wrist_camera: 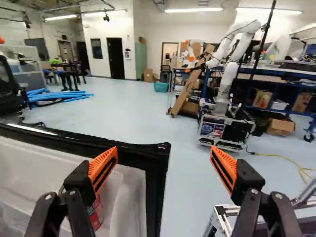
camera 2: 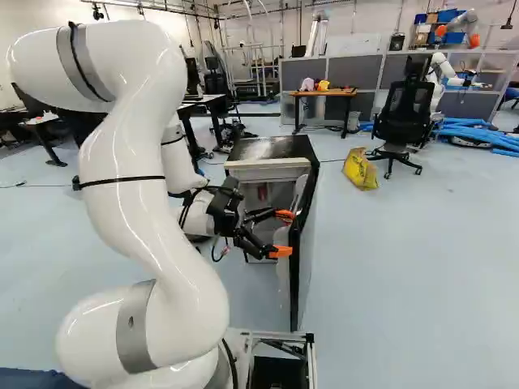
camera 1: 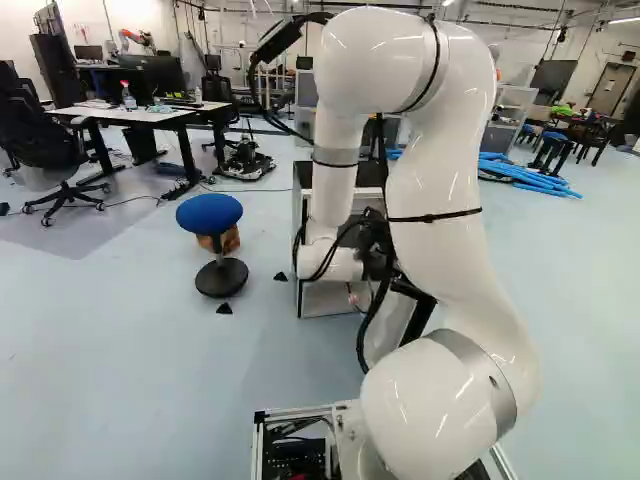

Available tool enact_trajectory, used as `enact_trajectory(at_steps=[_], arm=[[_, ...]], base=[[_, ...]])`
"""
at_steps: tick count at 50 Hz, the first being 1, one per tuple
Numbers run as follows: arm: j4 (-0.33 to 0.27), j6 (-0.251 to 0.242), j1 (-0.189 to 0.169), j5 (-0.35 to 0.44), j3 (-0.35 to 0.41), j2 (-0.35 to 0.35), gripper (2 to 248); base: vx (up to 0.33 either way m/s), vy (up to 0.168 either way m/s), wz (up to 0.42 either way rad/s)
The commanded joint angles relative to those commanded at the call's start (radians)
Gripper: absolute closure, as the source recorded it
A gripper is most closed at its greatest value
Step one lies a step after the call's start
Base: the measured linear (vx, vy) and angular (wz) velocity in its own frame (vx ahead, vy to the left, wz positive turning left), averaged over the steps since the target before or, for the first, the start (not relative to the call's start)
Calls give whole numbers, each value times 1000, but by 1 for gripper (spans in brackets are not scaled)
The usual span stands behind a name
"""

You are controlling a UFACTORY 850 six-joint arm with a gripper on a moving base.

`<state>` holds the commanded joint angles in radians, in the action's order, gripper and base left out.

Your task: Grab a drink from the fridge

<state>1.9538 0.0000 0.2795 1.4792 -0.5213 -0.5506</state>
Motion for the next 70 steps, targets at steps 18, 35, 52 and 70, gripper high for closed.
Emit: enact_trajectory(at_steps=[18,35,52,70], arm=[[74,0,-111,-30,-59,-2,3],[119,0,-215,-73,-126,-7,3],[147,0,-291,-117,-203,-18,3],[157,0,-357,-138,-296,-40,3]], base=[[0,0,0],[0,0,0],[0,0,0],[0,0,2]])
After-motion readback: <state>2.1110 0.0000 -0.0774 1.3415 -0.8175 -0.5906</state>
